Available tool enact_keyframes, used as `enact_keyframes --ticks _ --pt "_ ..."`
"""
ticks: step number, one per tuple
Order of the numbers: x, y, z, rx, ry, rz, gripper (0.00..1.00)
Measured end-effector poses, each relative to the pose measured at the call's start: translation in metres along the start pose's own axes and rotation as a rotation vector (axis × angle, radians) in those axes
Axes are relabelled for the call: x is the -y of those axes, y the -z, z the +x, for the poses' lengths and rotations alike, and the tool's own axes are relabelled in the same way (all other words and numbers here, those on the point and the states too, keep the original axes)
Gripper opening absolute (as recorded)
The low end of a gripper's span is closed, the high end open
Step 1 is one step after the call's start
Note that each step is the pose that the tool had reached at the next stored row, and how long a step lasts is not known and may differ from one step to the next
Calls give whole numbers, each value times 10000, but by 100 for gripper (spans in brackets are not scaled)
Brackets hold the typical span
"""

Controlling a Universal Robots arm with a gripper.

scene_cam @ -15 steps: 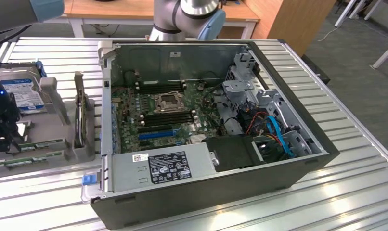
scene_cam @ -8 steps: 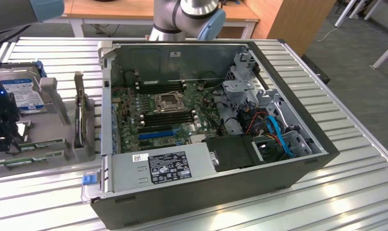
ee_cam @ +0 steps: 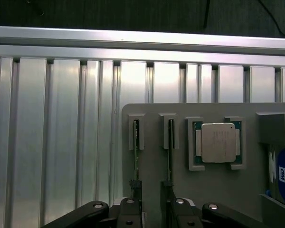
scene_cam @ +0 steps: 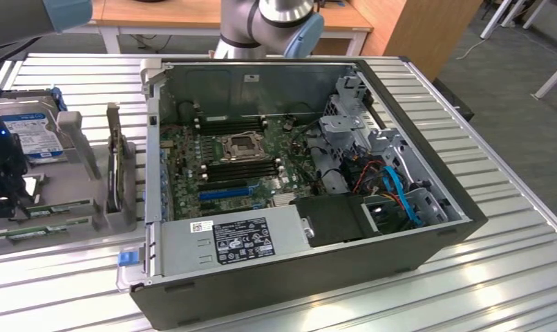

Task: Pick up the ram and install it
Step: 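Pick up the ram and move it above insertion slot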

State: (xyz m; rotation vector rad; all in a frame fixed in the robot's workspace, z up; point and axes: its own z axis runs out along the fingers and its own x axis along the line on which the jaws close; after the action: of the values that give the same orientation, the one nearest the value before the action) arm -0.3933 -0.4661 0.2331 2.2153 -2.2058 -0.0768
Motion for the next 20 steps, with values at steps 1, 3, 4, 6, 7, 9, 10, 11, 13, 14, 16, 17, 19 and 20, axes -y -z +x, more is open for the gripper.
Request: enact_keyframes --ticks 1,3,4,6,7,9,10,11,13,14,16,17,19,20 --pt "0 0 0 0 0 0 29" --pt "0 0 1 -1 0 -1 29" --pt "0 -1 7 1 0 1 29" --pt "-2 0 19 0 0 0 29" --pt "-3 0 25 0 0 0 29" --pt "-5 1 36 0 0 0 29" --pt "-5 1 38 -1 -1 -1 29" --pt "-5 1 38 0 -2 -1 29" --pt "-4 1 39 1 0 0 29" --pt "-4 0 39 0 0 0 29" --pt "-5 -5 40 1 0 1 29" --pt "-4 -11 40 1 0 1 29" --pt "-4 -30 41 1 1 2 29" --pt "-3 -42 42 1 1 4 29"
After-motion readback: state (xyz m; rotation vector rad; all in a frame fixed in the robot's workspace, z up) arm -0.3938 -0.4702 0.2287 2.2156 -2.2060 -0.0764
